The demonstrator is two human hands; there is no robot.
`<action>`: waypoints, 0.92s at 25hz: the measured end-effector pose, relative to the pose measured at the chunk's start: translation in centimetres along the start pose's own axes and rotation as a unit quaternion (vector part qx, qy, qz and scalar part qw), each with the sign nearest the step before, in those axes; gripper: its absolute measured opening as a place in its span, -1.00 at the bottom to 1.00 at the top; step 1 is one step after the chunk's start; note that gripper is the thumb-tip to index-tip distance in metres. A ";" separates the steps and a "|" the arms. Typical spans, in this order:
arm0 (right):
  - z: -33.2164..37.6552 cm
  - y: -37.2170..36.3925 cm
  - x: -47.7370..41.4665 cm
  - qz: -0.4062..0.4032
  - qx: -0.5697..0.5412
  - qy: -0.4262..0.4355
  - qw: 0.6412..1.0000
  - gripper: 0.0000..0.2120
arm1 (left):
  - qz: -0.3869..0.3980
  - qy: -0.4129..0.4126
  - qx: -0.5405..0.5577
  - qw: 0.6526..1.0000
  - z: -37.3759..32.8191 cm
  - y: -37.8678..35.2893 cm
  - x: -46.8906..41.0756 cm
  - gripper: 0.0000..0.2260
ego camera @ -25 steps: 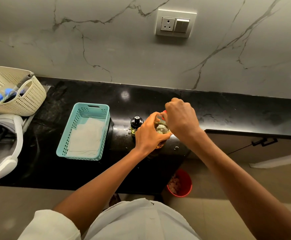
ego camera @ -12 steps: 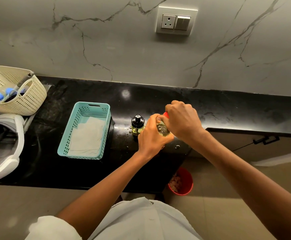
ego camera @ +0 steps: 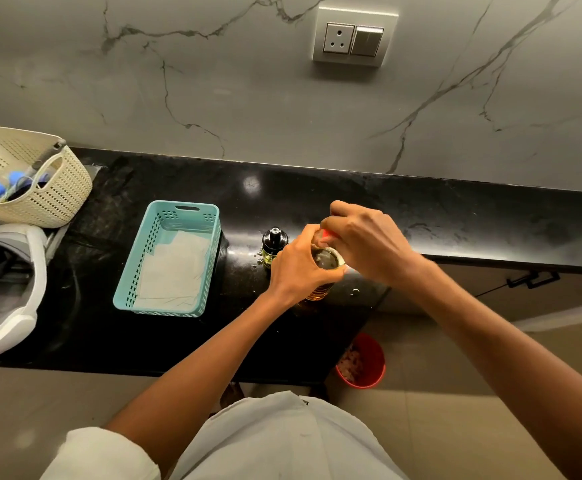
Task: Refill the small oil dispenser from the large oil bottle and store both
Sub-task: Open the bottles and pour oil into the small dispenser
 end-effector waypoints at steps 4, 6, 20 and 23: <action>0.0 2.5 -1.2 0.064 -0.009 0.008 0.998 -0.63 | 0.009 0.000 0.007 1.000 -0.1 0.2 -0.1 -0.32; 0.8 2.7 -1.6 0.055 0.024 -0.056 0.997 -0.55 | 0.008 0.003 0.015 1.000 -0.2 0.1 0.1 -0.33; 2.9 3.3 -1.4 0.071 0.044 -0.148 0.985 -0.63 | 0.012 0.010 0.019 1.000 -0.4 0.7 0.7 -0.41; 3.6 2.9 -1.4 0.097 0.062 -0.157 0.981 -0.78 | 0.017 0.004 0.011 1.000 -0.5 0.7 0.6 -0.39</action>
Point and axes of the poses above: each hand's wrist, its own x-axis away from the middle knuckle, its own y-axis out of the back of the hand, z = x × y, the point moved 1 cm from there along -x, towards the middle knuckle, and after that the axes turned 4 degrees about -z, right-handed, at the moved point
